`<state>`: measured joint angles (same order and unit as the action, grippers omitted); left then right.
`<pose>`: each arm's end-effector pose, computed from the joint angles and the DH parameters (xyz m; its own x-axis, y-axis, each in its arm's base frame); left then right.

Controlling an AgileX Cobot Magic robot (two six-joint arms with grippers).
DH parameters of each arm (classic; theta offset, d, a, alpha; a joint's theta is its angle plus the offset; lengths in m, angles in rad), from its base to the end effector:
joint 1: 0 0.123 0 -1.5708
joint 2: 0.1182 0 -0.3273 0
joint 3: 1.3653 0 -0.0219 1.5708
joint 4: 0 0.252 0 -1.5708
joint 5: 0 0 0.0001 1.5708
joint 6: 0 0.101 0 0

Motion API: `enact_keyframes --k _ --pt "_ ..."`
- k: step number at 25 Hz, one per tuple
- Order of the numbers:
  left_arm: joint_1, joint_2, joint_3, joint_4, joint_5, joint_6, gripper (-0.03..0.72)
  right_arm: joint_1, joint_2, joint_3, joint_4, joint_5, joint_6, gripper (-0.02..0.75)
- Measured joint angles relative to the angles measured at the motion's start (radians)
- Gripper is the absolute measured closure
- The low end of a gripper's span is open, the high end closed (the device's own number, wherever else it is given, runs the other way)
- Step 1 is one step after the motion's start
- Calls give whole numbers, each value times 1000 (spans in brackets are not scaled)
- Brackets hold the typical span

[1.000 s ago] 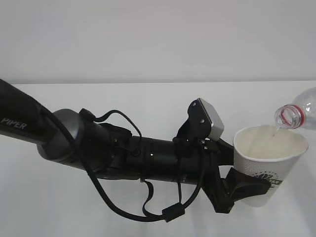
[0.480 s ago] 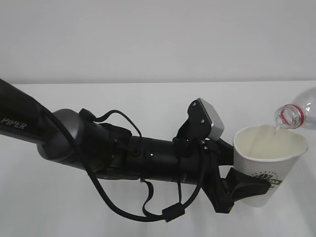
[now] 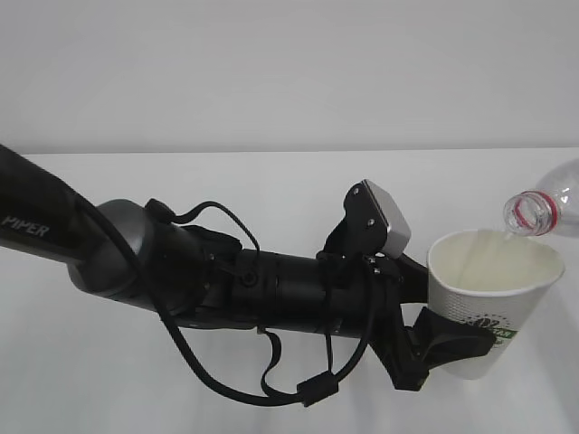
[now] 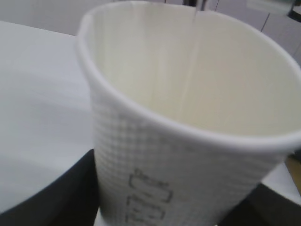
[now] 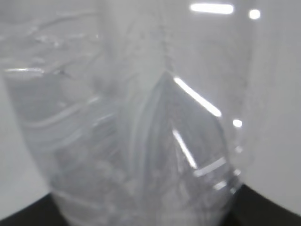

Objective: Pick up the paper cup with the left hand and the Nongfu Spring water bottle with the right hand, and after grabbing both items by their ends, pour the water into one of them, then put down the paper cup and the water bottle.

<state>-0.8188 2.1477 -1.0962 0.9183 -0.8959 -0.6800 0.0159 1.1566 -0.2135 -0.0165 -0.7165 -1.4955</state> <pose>0.2593 -0.3689 0.1552 -0.2064 0.2269 -0.9518 0.9768 0.1038 -0.1871 0.1862 0.0041 0.2460 0.0178 -0.9978 -0.0637 -0.1403 0.0606 -0.9883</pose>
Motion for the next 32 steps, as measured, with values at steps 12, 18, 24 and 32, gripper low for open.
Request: enact_keyframes --k 12,18,24,32 --pt "0 0 0 0 0 0 200 0 0 0 0 -11 -1 360" --pt "0 0 0 0 0 0 200 0 0 0 0 -11 -5 360" --pt "0 0 0 0 0 0 200 0 0 0 0 -13 -7 360" --pt "0 0 0 0 0 0 200 0 0 0 0 -23 -8 360"
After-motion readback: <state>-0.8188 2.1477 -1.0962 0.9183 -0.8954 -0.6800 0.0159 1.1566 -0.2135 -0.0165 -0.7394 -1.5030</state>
